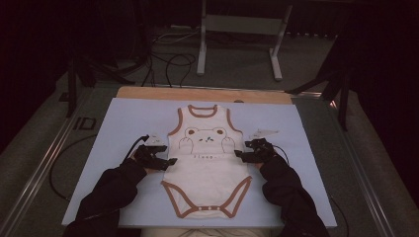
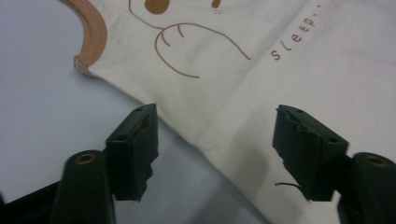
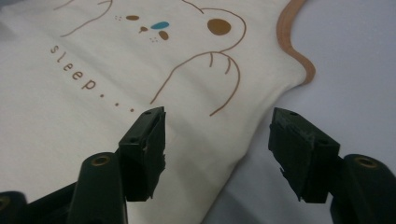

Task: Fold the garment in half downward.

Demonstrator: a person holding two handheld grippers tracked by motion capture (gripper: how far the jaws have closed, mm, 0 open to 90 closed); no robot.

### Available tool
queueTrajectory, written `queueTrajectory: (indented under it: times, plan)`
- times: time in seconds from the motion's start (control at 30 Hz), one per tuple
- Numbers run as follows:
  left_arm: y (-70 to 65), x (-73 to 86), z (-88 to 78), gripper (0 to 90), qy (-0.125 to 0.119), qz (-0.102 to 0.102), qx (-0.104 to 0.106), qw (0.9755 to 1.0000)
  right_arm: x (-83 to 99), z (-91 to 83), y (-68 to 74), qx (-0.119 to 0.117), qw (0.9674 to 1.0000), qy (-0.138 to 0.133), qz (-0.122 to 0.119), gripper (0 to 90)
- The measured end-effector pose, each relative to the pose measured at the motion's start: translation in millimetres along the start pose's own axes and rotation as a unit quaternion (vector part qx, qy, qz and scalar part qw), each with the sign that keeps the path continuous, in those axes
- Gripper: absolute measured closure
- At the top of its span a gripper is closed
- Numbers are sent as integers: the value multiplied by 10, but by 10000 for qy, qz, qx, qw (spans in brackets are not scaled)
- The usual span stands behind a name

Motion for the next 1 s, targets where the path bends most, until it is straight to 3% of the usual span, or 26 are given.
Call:
queueTrajectory:
  times: [0.4, 0.53, 0.83, 1.0]
  plan:
    - [14, -4, 90, 528, 111, -64, -96, 9999, 34, 49, -4, -26, 9999, 151, -31, 535]
    - [-7, -11, 88, 567, 189, -17, -71, 9998, 59, 78, 4, 20, 9995, 294, -111, 576]
    - [-38, -30, 106, 699, 188, -22, -8, 9998, 59, 79, 20, 130, 9992, 351, -137, 719]
    - [-66, -48, 117, 865, 227, -47, 123, 9997, 54, 82, 34, 102, 9991, 363, -217, 852]
Point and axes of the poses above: each handheld gripper's, and its own axes: z roughly forward along the jaws, x roughly out of its underside, y roughly to its left, the point moved 5 cm from there along z, roughly forward along the jaws, and after that the axes turned 11 degrees about y, right-handed, at the moved point
